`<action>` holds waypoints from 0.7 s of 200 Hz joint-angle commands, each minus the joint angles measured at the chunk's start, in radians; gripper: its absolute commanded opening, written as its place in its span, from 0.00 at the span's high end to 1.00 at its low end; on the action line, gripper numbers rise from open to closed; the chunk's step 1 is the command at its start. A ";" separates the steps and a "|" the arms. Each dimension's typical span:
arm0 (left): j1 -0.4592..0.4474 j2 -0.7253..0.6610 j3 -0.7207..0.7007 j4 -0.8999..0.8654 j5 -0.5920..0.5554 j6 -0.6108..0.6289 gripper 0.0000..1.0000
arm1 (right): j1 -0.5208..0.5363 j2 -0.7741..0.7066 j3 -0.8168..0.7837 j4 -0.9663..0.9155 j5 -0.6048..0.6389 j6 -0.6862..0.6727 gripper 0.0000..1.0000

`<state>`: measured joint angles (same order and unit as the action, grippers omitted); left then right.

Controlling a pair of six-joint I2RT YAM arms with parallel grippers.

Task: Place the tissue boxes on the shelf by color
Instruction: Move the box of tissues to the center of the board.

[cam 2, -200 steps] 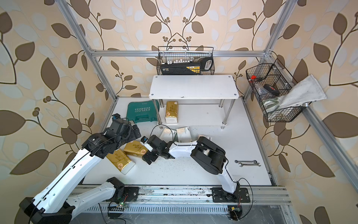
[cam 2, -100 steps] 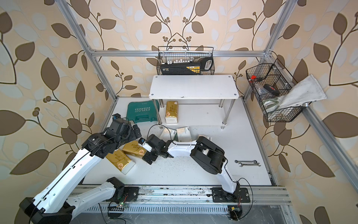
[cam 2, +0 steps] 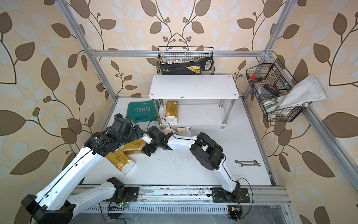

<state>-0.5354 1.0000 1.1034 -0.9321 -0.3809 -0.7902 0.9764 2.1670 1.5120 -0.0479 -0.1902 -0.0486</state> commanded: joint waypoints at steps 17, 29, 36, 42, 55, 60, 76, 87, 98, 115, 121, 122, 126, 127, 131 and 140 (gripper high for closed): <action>0.014 -0.001 0.026 0.027 0.022 -0.013 0.01 | 0.029 0.007 0.005 -0.026 -0.085 0.002 0.01; 0.014 -0.004 0.025 0.029 0.025 -0.014 0.01 | 0.043 -0.017 -0.025 -0.021 -0.077 0.000 0.01; 0.014 -0.007 0.022 0.029 0.028 -0.014 0.01 | 0.053 -0.036 -0.046 -0.014 -0.082 0.004 0.01; 0.015 -0.010 0.020 0.029 0.027 -0.015 0.01 | 0.063 -0.054 -0.066 -0.003 -0.086 0.010 0.01; 0.015 -0.019 0.016 0.027 0.026 -0.015 0.01 | 0.091 -0.098 -0.112 0.018 -0.073 0.019 0.01; 0.018 -0.023 0.014 0.026 0.025 -0.015 0.01 | 0.100 -0.117 -0.131 0.030 -0.062 0.023 0.01; 0.018 -0.038 0.006 0.022 0.023 -0.016 0.01 | 0.108 -0.167 -0.192 0.076 -0.017 0.050 0.01; 0.019 -0.047 -0.001 0.020 0.024 -0.019 0.01 | 0.100 -0.185 -0.203 0.080 0.026 0.060 0.01; 0.021 -0.055 -0.005 0.018 0.026 -0.021 0.01 | 0.089 -0.193 -0.198 0.073 0.062 0.071 0.01; 0.021 -0.060 -0.007 0.013 0.024 -0.026 0.01 | 0.072 -0.196 -0.169 0.049 0.095 0.116 0.01; 0.021 -0.061 -0.006 0.012 0.024 -0.026 0.01 | 0.070 -0.196 -0.157 0.039 0.108 0.133 0.01; 0.021 -0.061 -0.005 0.012 0.024 -0.026 0.01 | 0.070 -0.196 -0.156 0.037 0.109 0.135 0.01; 0.022 -0.062 -0.005 0.012 0.023 -0.026 0.01 | 0.070 -0.196 -0.149 0.031 0.120 0.148 0.01; 0.022 -0.063 -0.005 0.012 0.023 -0.026 0.01 | 0.071 -0.196 -0.146 0.029 0.124 0.154 0.01; 0.021 -0.063 -0.005 0.010 0.022 -0.027 0.01 | 0.072 -0.195 -0.137 0.021 0.140 0.174 0.01; 0.022 -0.066 -0.004 0.010 0.018 -0.029 0.01 | 0.076 -0.187 -0.108 -0.010 0.158 0.215 0.01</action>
<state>-0.5285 0.9508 1.1023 -0.9222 -0.3634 -0.8047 1.0527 1.9881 1.3354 -0.0105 -0.1272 0.0525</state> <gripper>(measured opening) 0.990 0.990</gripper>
